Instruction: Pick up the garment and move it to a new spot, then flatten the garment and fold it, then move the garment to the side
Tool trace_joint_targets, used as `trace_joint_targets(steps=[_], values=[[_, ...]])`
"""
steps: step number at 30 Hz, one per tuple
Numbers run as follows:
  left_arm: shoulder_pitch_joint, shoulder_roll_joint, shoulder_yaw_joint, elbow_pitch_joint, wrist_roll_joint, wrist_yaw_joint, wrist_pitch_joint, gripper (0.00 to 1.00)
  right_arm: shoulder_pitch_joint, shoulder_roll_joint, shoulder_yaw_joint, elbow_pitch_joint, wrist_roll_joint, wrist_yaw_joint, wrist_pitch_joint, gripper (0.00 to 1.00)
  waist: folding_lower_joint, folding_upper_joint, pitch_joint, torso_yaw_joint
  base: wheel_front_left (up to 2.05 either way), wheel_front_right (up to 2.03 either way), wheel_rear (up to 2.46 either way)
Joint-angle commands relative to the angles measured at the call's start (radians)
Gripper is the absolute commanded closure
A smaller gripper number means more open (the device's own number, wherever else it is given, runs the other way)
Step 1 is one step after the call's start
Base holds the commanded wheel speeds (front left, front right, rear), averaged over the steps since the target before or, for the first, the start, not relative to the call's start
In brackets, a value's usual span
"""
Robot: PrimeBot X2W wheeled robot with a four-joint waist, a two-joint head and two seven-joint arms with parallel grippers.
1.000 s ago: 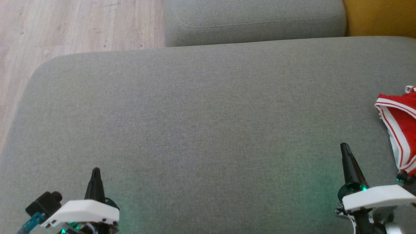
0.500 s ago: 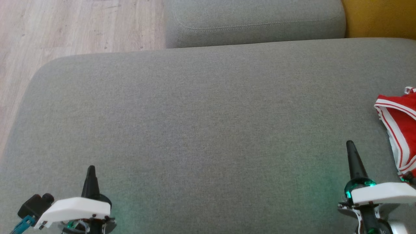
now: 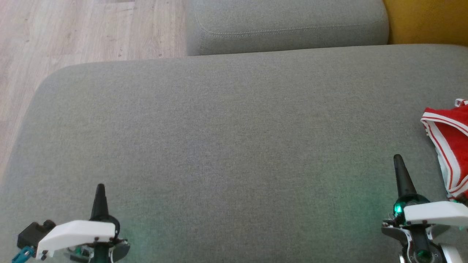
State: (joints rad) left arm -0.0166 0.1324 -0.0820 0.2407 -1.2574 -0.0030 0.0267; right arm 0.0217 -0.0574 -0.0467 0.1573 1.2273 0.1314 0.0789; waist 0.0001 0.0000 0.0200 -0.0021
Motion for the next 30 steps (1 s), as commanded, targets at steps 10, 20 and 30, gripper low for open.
trace_joint_targets(steps=[10, 20, 30], values=[[-0.065, -0.018, 0.081, -0.017, -0.121, -0.046, 0.024, 1.00, -0.074, -0.022, -0.003, 0.007, 0.138, -0.001, -0.003, 1.00, -0.0001, 0.0000, -0.005, 0.001, 0.00, 0.00, 0.00], [-0.074, -0.036, 0.116, -0.010, -0.211, -0.076, 0.041, 1.00, -0.093, -0.022, -0.012, 0.036, 0.239, -0.001, -0.001, 1.00, -0.0001, 0.0000, -0.009, 0.001, 0.00, 0.00, 0.00], [-0.084, -0.057, 0.155, -0.001, -0.311, -0.109, 0.060, 1.00, -0.114, -0.021, -0.022, 0.067, 0.351, -0.001, 0.002, 1.00, -0.0001, 0.0000, -0.014, 0.002, 0.00, 0.00, 0.00]])
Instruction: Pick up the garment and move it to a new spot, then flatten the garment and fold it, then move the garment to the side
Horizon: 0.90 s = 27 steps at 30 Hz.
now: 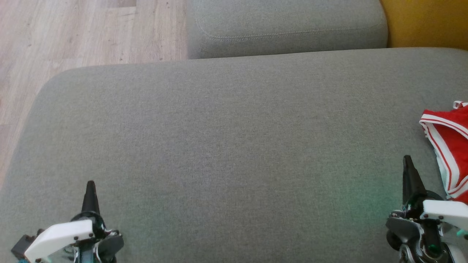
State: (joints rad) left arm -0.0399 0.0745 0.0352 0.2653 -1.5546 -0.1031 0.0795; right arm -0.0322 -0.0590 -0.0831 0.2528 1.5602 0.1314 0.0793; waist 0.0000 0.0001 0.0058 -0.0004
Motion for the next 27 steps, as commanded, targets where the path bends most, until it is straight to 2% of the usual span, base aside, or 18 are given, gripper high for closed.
trace_joint_targets(steps=[1, 6, 27], values=[[-0.062, -0.001, 0.042, -0.025, -0.024, -0.012, 0.010, 1.00, -0.063, -0.020, 0.013, -0.025, 0.030, -0.001, 0.002, 1.00, 0.0000, -0.0001, 0.000, 0.000, 0.00, 0.00, 0.00], [-0.066, -0.010, 0.060, -0.021, -0.070, -0.028, 0.018, 1.00, -0.072, -0.019, 0.008, -0.010, 0.081, -0.001, 0.003, 1.00, 0.0000, -0.0001, -0.003, 0.000, 0.00, 0.00, 0.00], [-0.067, -0.014, 0.064, -0.021, -0.066, -0.028, 0.022, 1.00, -0.073, -0.013, -0.001, -0.010, 0.073, -0.001, 0.010, 1.00, 0.0000, -0.0001, -0.003, 0.000, 0.00, 0.00, 0.00]])
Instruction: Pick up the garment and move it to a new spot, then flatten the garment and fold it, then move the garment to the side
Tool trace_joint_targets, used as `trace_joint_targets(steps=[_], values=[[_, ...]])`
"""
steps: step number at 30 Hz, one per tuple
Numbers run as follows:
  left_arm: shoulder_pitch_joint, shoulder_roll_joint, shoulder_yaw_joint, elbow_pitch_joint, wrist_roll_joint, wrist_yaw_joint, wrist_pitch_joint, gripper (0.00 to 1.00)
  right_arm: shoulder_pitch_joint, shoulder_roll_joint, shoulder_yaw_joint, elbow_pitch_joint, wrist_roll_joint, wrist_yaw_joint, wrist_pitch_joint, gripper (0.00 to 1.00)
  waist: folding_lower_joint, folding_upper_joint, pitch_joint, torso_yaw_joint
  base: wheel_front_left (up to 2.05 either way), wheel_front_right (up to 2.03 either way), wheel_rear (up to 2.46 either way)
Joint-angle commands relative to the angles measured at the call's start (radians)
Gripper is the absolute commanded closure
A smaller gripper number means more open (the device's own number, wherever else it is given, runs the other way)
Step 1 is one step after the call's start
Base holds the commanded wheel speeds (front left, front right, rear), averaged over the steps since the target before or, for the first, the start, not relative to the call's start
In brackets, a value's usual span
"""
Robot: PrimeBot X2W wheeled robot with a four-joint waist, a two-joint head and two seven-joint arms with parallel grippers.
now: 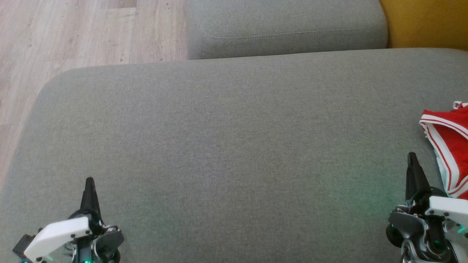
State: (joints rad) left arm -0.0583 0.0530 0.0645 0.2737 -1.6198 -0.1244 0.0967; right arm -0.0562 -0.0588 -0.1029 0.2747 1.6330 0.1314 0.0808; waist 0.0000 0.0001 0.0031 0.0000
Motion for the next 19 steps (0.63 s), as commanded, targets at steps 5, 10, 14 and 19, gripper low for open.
trace_joint_targets(steps=[5, 10, 14, 19], values=[[-0.049, 0.007, 0.036, -0.029, 0.000, -0.006, 0.006, 1.00, -0.049, -0.012, 0.017, -0.032, -0.001, -0.001, 0.010, 1.00, 0.0000, -0.0001, 0.000, 0.000, 0.00, 0.00, 0.00], [-0.049, 0.006, 0.037, -0.029, 0.001, -0.006, 0.007, 1.00, -0.049, -0.010, 0.015, -0.031, -0.003, -0.001, 0.011, 1.00, 0.0000, -0.0001, 0.000, 0.000, 0.00, 0.00, 0.00], [-0.049, 0.006, 0.038, -0.029, 0.002, -0.006, 0.007, 1.00, -0.049, -0.010, 0.014, -0.031, -0.004, -0.001, 0.012, 1.00, 0.0000, -0.0001, 0.000, 0.000, 0.00, 0.00, 0.00], [-0.049, 0.005, 0.038, -0.029, 0.002, -0.006, 0.008, 1.00, -0.050, -0.009, 0.013, -0.031, -0.005, -0.001, 0.013, 1.00, 0.0000, -0.0001, 0.000, 0.000, 0.00, 0.00, 0.00]])
